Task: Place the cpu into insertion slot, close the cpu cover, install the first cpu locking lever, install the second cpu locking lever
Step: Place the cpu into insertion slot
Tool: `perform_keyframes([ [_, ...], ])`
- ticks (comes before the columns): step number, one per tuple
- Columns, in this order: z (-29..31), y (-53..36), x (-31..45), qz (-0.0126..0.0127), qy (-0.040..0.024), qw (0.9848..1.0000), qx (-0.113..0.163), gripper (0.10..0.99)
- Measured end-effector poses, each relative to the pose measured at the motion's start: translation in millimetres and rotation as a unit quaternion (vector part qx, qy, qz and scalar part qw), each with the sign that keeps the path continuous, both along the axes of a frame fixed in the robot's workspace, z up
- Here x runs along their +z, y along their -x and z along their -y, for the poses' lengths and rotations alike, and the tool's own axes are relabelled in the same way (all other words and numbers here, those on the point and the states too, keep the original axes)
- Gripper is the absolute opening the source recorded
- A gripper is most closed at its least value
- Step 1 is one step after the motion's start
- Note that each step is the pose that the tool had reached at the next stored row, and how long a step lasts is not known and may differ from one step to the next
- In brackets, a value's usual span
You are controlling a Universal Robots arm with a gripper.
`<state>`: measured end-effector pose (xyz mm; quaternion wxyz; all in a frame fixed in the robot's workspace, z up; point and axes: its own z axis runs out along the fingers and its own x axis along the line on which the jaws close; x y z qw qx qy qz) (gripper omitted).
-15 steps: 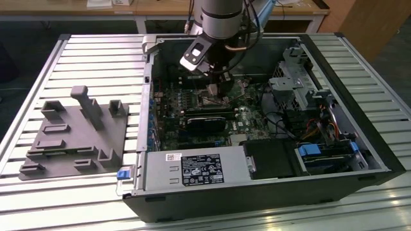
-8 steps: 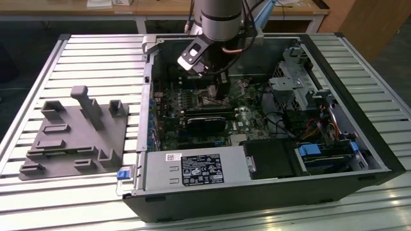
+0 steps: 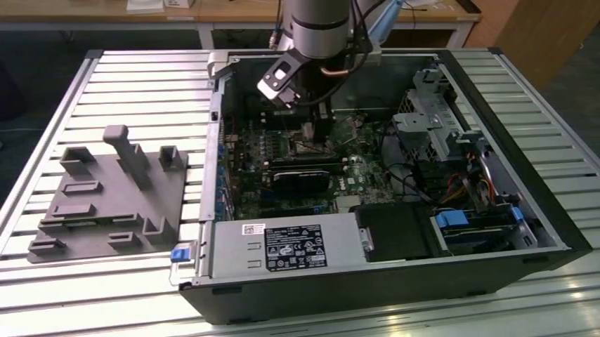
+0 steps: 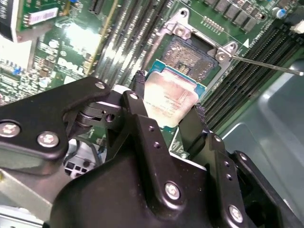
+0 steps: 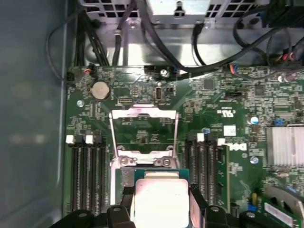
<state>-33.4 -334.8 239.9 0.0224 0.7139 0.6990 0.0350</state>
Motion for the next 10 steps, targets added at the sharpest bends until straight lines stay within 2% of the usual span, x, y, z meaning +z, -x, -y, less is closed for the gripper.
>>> perform_keyframes([
  [2,-3.0,0.7,-1.3,0.0,0.0009,1.0,0.003,0.537],
  [10,-6.8,5.2,-9.3,0.0,0.002,0.9998,0.018,0.537],
])
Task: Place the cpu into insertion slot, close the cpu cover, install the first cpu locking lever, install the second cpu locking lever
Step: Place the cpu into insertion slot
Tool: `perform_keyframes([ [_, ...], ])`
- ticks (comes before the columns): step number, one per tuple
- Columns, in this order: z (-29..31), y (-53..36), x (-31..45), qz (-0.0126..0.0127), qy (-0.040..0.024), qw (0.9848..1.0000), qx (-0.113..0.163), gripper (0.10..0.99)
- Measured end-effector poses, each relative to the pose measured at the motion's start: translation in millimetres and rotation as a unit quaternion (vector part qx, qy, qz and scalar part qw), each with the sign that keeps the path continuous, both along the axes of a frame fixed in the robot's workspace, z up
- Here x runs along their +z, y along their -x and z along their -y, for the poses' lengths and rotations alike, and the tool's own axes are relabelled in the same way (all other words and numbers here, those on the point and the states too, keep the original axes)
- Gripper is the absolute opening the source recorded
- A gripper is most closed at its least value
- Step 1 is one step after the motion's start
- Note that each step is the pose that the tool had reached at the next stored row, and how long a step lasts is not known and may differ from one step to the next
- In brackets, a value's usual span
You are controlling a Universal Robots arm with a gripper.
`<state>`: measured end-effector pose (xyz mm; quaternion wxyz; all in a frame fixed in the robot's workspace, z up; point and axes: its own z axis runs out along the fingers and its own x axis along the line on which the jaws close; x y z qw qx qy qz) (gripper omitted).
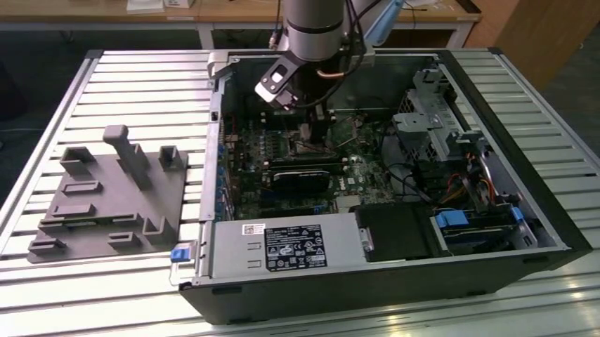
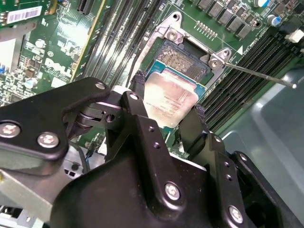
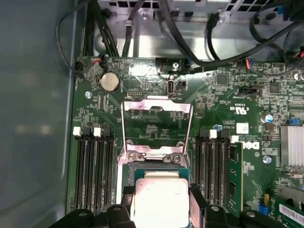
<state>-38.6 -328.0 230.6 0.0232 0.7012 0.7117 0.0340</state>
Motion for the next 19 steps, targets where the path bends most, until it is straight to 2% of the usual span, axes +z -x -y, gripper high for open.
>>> perform_keyframes([
  [8,-1.2,2.0,-12.1,0.0,0.0002,1.0,0.002,0.537],
  [19,-3.5,4.2,-24.8,0.0,0.0003,1.0,-0.001,0.537],
])
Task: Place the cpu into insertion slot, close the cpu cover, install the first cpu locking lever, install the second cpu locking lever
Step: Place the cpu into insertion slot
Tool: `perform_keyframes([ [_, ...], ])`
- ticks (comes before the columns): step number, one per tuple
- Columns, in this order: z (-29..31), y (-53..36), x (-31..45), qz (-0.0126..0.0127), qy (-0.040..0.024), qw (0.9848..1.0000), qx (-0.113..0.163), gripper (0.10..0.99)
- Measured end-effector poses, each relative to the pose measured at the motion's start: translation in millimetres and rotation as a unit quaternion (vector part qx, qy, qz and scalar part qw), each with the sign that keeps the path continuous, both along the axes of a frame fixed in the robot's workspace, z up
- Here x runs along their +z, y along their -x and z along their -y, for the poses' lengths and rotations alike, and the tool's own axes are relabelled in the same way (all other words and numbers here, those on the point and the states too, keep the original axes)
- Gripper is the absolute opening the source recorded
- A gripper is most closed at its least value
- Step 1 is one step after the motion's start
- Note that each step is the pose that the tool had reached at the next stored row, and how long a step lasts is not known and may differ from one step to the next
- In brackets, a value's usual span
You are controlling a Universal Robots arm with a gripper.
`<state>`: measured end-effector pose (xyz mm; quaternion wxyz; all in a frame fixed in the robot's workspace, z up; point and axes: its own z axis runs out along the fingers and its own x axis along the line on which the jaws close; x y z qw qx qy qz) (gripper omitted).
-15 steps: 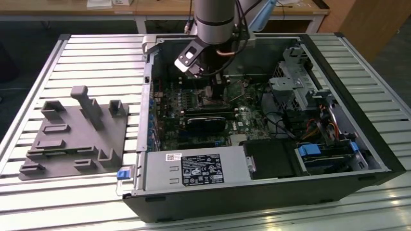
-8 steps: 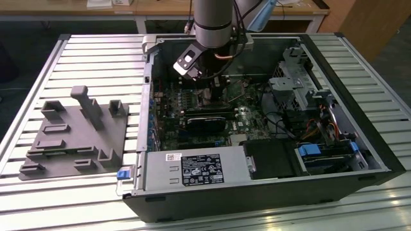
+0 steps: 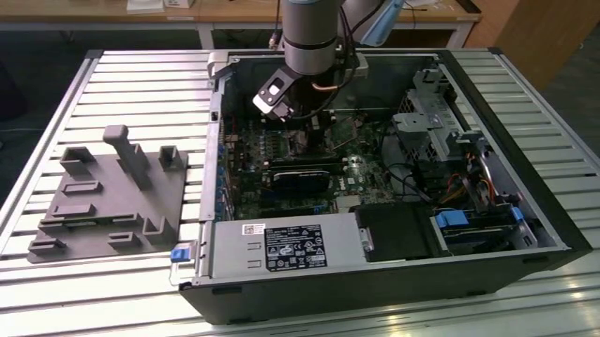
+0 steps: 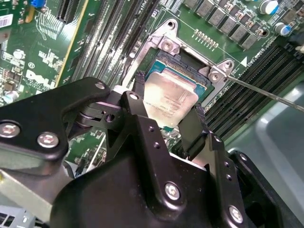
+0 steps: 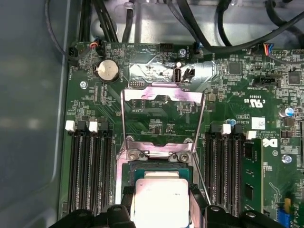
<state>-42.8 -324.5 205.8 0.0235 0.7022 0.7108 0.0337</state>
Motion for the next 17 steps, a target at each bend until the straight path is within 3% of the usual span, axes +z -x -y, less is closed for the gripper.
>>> perform_keyframes([
  [8,-0.5,1.4,-5.8,0.0,0.0,0.9998,-0.019,0.537],
  [17,-2.8,1.7,-9.4,0.0,0.0,0.9998,-0.02,0.537],
])
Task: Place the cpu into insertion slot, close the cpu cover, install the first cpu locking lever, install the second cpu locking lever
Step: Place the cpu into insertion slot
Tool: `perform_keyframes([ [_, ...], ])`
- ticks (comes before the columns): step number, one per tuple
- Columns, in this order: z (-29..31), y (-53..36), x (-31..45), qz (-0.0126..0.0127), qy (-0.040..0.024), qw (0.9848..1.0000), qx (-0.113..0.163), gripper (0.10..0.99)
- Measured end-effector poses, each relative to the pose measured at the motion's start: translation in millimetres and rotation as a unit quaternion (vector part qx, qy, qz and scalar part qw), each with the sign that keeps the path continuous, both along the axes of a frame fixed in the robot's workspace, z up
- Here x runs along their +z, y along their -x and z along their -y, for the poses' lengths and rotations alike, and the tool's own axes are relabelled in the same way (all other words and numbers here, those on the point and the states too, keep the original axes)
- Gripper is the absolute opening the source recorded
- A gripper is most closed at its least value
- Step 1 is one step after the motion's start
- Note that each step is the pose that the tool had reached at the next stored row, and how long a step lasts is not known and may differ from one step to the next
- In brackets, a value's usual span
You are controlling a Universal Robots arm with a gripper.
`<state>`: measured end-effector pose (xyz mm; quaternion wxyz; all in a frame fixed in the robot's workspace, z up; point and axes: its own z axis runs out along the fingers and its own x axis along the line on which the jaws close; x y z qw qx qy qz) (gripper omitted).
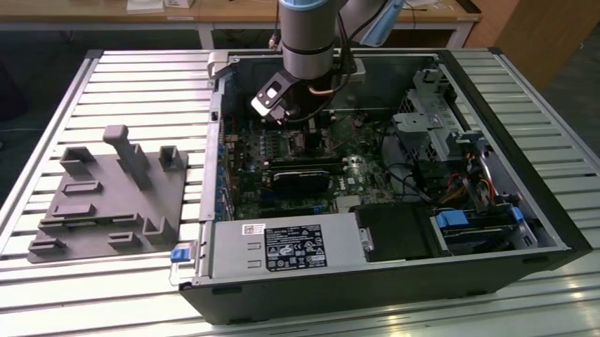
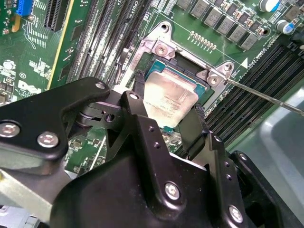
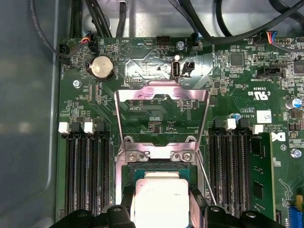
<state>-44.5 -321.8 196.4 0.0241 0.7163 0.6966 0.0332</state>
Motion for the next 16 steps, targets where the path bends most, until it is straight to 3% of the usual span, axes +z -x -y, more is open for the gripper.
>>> perform_keyframes([
  [16,-1.1,-0.1,-2.8,0.0,-0.0008,1.0,0.004,0.537],
])
